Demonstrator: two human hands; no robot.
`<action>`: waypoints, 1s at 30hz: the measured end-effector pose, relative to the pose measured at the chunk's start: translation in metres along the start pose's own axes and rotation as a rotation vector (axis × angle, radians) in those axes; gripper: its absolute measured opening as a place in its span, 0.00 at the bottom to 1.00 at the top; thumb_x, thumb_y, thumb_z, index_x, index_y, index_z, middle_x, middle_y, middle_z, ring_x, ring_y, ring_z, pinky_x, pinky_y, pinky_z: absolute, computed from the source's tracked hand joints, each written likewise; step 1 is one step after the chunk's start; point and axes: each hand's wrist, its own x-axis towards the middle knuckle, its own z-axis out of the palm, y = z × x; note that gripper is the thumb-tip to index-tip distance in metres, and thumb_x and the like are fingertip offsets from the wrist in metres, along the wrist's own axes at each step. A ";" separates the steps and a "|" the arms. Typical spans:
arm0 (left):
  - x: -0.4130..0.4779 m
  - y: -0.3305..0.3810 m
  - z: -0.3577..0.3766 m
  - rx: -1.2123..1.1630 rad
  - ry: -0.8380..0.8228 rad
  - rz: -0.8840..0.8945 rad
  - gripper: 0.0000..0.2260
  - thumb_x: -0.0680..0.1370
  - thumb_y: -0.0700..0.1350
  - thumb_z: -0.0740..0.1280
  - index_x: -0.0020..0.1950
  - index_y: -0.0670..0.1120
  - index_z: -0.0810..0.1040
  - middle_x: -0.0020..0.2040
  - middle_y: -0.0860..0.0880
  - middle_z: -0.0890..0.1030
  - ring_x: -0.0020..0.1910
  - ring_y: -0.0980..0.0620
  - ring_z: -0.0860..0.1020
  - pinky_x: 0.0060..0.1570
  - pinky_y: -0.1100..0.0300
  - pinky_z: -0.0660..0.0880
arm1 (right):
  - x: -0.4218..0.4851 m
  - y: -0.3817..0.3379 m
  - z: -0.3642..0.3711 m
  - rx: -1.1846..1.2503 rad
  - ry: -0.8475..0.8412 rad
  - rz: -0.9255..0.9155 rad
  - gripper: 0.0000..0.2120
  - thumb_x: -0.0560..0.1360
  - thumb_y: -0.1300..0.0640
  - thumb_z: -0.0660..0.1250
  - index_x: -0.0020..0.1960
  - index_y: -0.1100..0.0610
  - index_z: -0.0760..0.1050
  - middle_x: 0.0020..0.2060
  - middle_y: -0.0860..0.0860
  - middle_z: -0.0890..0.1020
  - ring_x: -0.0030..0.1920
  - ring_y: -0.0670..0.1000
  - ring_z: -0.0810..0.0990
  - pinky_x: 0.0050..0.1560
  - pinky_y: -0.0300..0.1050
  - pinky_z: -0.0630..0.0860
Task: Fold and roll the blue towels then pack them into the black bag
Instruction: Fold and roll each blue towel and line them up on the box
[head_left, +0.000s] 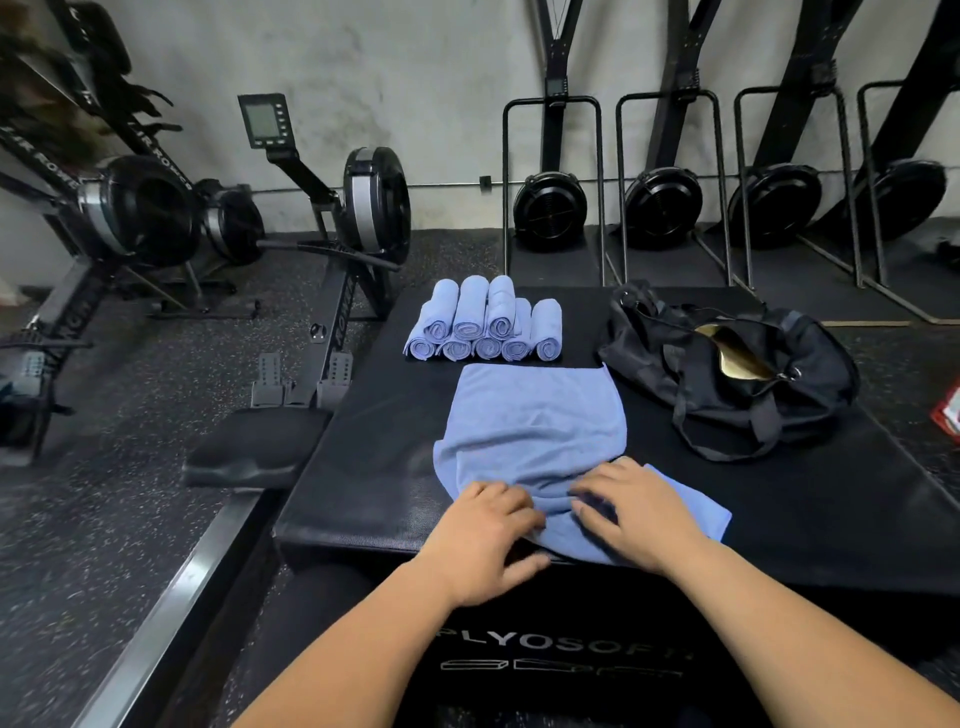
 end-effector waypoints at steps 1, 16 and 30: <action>-0.002 0.000 0.004 0.005 -0.004 -0.005 0.16 0.81 0.62 0.64 0.61 0.54 0.79 0.56 0.54 0.78 0.56 0.48 0.76 0.60 0.50 0.72 | -0.003 0.001 -0.001 0.004 -0.026 -0.006 0.17 0.80 0.36 0.61 0.59 0.44 0.81 0.53 0.40 0.80 0.53 0.47 0.75 0.55 0.49 0.76; 0.022 -0.031 -0.039 -0.322 0.298 -0.495 0.02 0.81 0.48 0.70 0.53 0.54 0.80 0.43 0.58 0.82 0.44 0.55 0.76 0.49 0.56 0.73 | 0.019 0.015 -0.027 0.416 0.023 0.396 0.09 0.73 0.41 0.77 0.43 0.45 0.85 0.34 0.41 0.84 0.36 0.39 0.78 0.41 0.37 0.72; 0.012 -0.031 -0.006 -0.034 -0.034 -0.243 0.20 0.78 0.58 0.64 0.68 0.54 0.76 0.64 0.55 0.78 0.62 0.50 0.74 0.61 0.50 0.71 | 0.022 0.004 -0.007 -0.056 -0.050 -0.121 0.18 0.75 0.31 0.67 0.57 0.41 0.81 0.52 0.39 0.78 0.53 0.47 0.75 0.50 0.49 0.73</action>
